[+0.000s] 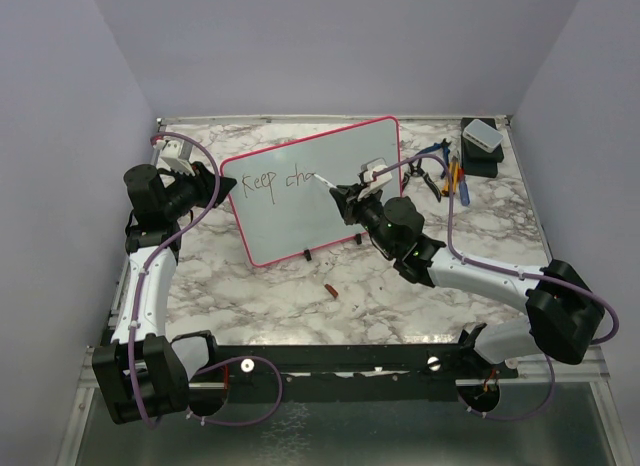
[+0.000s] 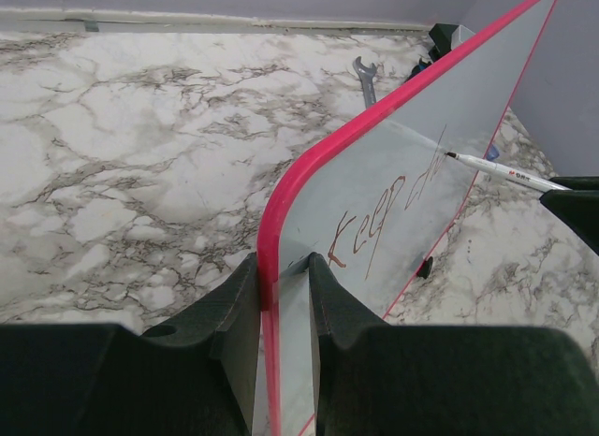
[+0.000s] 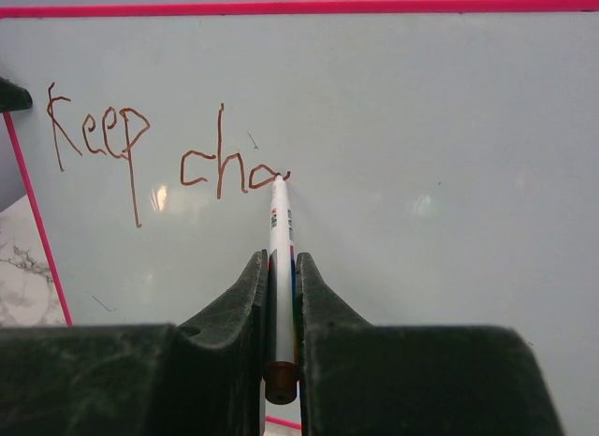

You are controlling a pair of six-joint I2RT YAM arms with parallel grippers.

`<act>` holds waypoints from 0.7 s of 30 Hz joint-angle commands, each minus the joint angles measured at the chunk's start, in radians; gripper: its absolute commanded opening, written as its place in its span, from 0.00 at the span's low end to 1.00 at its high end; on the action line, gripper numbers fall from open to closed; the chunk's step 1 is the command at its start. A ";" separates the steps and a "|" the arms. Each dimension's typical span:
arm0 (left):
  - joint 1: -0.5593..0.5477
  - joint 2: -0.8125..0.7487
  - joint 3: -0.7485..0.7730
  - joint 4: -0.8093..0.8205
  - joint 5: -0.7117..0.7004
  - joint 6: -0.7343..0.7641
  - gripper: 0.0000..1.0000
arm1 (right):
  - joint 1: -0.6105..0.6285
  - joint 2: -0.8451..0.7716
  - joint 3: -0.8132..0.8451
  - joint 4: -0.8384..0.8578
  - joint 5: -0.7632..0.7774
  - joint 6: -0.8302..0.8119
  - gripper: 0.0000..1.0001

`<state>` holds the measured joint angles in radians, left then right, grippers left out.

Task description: Write a sentence on the whiteboard

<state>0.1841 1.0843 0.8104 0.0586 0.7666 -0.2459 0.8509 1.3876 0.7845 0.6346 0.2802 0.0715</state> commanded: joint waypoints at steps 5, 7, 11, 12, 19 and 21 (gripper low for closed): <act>0.001 -0.006 -0.016 -0.023 -0.001 0.012 0.11 | -0.009 0.003 -0.026 -0.024 0.031 0.011 0.01; 0.002 -0.005 -0.016 -0.023 -0.001 0.012 0.11 | -0.009 0.004 -0.037 -0.028 0.023 0.022 0.01; 0.001 -0.006 -0.015 -0.023 -0.001 0.012 0.11 | -0.009 -0.001 -0.054 -0.041 0.019 0.040 0.01; 0.002 -0.007 -0.015 -0.023 -0.001 0.012 0.11 | -0.009 -0.004 -0.058 -0.042 0.019 0.043 0.01; 0.002 -0.007 -0.014 -0.023 -0.002 0.012 0.11 | -0.009 -0.013 -0.068 -0.047 0.050 0.048 0.01; 0.002 -0.007 -0.015 -0.023 -0.002 0.012 0.11 | -0.009 -0.018 -0.065 -0.041 0.070 0.044 0.01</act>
<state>0.1841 1.0843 0.8101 0.0578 0.7662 -0.2462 0.8509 1.3785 0.7341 0.6353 0.2798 0.1169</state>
